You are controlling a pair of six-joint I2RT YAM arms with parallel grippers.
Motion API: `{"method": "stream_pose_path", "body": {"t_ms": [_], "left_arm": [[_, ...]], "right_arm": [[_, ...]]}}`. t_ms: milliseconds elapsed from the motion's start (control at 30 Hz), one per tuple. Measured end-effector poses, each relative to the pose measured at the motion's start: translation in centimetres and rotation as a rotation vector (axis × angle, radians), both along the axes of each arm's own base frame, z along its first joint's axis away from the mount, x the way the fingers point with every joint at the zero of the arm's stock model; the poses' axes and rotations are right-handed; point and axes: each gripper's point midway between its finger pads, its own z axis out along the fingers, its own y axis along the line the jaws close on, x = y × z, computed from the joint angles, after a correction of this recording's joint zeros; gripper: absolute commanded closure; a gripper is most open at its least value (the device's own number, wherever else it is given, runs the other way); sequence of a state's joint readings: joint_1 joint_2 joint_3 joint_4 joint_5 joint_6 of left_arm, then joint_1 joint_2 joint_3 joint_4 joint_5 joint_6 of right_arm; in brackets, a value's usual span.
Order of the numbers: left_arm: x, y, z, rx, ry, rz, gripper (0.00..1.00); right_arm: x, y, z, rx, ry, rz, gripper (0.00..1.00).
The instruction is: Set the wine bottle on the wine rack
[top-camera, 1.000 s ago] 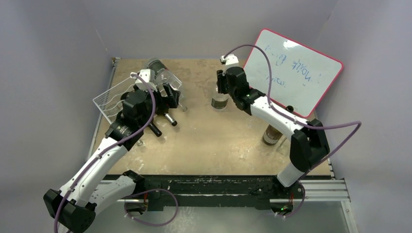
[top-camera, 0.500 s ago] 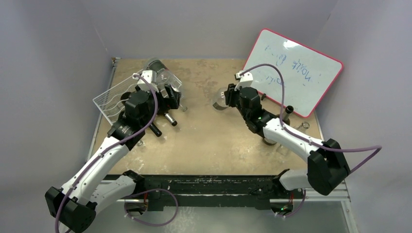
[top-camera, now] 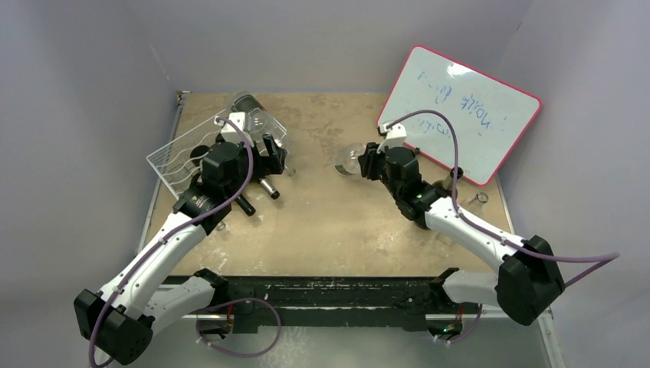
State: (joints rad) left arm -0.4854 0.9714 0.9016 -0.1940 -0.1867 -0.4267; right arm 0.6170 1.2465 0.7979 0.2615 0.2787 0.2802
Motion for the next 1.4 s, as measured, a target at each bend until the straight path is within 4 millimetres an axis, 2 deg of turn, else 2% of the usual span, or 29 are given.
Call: {"method": "stream_pose_path", "body": {"t_ms": [200, 433, 600, 800, 1033, 1067, 1167, 1267, 1400], "left_arm": [[0.0, 0.0, 0.0, 0.001, 0.002, 0.000, 0.09], [0.0, 0.0, 0.0, 0.001, 0.001, 0.000, 0.09], [0.0, 0.0, 0.0, 0.002, 0.001, 0.002, 0.09], [0.0, 0.1, 0.0, 0.003, 0.001, 0.005, 0.09], [0.2, 0.5, 0.0, 0.008, -0.001, 0.026, 0.09], [0.2, 0.5, 0.0, 0.008, -0.002, 0.027, 0.09], [0.2, 0.5, 0.0, 0.009, -0.002, 0.030, 0.09], [0.2, 0.6, -0.1, 0.011, -0.002, 0.034, 0.09], [0.3, 1.1, 0.0, 0.017, -0.007, 0.061, 0.09]], "right_arm": [[-2.0, 0.3, -1.4, 0.007, 0.080, 0.039, 1.00], [-4.6, 0.4, -4.6, -0.031, 0.222, 0.083, 1.00], [-5.3, 0.7, -7.2, -0.069, 0.306, 0.106, 1.00], [-6.3, 0.9, -11.5, -0.140, 0.430, 0.129, 1.00], [-6.7, 0.7, -13.9, -0.189, 0.489, 0.144, 1.00], [-6.8, 0.7, -14.2, -0.197, 0.497, 0.146, 0.98], [-6.9, 0.5, -15.5, -0.223, 0.527, 0.150, 0.79], [-7.1, 0.4, -16.4, -0.244, 0.548, 0.154, 0.71], [-7.1, 0.5, -16.4, -0.246, 0.546, 0.154, 0.62]]}}
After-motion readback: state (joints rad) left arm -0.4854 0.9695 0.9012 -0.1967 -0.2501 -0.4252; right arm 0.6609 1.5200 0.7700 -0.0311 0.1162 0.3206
